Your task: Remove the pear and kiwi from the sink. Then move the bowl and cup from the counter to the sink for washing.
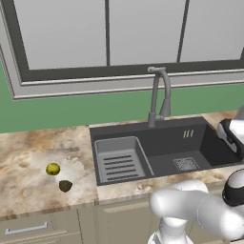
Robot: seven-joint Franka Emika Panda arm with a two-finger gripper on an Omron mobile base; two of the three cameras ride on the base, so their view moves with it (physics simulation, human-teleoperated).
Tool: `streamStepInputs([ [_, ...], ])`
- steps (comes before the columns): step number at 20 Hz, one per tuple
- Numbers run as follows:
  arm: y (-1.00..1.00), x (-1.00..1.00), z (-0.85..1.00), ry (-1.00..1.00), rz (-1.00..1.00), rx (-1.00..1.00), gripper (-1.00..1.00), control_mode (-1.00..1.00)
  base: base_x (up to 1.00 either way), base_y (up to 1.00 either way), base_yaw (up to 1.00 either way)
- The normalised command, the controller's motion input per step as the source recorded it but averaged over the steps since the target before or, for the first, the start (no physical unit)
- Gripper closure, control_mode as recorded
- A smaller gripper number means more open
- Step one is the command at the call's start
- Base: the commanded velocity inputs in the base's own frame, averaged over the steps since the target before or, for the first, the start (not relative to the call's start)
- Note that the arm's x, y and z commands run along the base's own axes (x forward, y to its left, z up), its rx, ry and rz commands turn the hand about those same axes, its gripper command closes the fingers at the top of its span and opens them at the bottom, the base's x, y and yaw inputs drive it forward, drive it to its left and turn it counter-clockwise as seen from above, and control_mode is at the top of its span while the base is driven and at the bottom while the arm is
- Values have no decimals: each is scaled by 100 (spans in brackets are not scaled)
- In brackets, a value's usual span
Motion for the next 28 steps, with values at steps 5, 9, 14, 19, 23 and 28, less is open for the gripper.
streamStepInputs([
  [5, 37, 1, -1, 0, 9, 0, 100, -100, 0, 0, 0],
  [9, 32, 5, 0, 0, 9, 0, 100, -100, 0, 0, 0],
  [14, 28, 17, -6, 5, 7, 0, 100, -100, 0, 0, 0],
  [19, 20, 24, -13, 13, 7, 0, 100, -100, 0, 0, 0],
  [23, 9, 28, -18, 11, 8, 0, 100, -100, 0, 0, 0],
  [28, 1, 22, -20, 6, 10, 0, 100, -100, 0, 0, 0],
])
